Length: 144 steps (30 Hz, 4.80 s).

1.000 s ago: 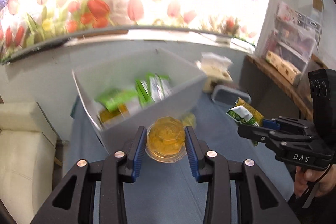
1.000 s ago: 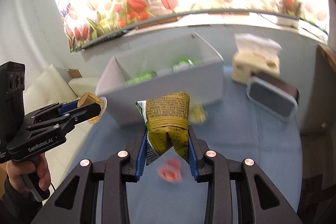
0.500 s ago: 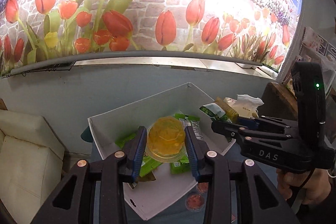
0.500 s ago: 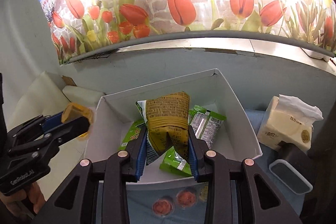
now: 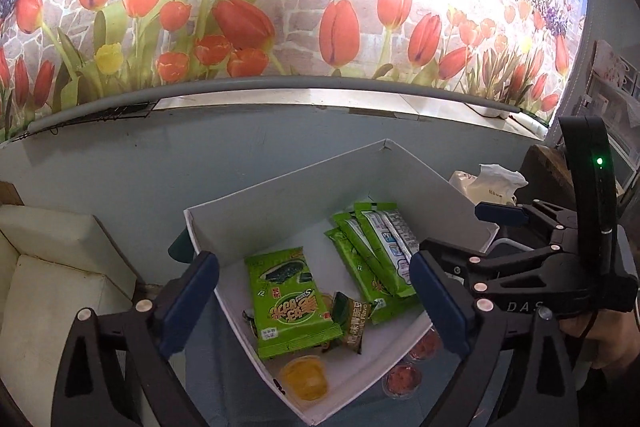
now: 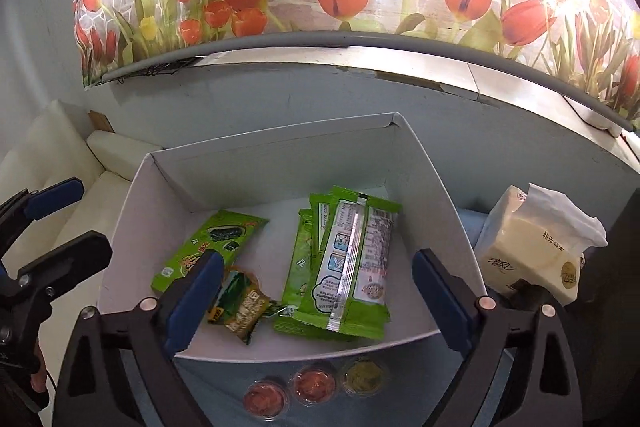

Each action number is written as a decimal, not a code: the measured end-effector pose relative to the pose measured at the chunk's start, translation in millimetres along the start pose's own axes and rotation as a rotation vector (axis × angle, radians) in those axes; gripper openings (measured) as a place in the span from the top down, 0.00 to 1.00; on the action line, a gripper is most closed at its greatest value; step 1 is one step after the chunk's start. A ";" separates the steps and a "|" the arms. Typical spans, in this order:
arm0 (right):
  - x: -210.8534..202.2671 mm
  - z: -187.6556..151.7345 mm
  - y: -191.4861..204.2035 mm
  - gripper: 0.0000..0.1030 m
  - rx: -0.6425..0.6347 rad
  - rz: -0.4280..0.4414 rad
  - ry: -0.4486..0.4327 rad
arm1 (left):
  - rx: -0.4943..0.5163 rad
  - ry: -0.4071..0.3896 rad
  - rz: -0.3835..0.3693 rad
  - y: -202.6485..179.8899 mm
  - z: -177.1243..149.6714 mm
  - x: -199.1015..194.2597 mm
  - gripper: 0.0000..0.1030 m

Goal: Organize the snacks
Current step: 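Carry the gold snack and orange jelly cup into the white box and release both, then grasp a red jelly cup with the right gripper while the left gripper grasps another red jelly cup, then carry both red jelly cups into the white box and release them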

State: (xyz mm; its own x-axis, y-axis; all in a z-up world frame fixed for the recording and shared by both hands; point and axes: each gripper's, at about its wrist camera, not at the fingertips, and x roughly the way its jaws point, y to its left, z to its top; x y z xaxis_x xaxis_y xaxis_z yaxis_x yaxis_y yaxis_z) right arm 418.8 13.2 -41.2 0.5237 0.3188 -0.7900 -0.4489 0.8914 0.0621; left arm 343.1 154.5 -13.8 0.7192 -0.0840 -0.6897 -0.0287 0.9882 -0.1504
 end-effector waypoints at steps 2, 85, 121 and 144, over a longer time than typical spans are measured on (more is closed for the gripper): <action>-3.4 -2.6 -2.7 0.05 0.010 0.006 0.002 | 0.002 0.001 0.013 -1.4 -0.3 -1.6 0.03; -144.8 -277.7 -34.9 0.55 0.195 0.064 -0.046 | -0.021 0.121 0.029 -112.8 -156.6 15.1 0.00; -159.9 -234.3 -28.6 0.54 0.162 0.154 -0.136 | 0.006 -0.032 -0.107 -105.4 -121.4 -76.2 0.60; -33.0 -4.3 13.1 0.54 -0.058 0.233 -0.128 | -0.104 -0.074 -0.164 3.9 -4.1 -39.7 0.60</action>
State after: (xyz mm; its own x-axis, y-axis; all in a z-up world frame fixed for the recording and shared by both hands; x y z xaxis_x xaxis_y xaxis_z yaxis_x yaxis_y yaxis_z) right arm 392.6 12.9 -16.8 0.4868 0.5548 -0.6747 -0.6073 0.7701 0.1951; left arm 311.5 161.1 10.0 0.7692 -0.2289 -0.5965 0.0240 0.9433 -0.3310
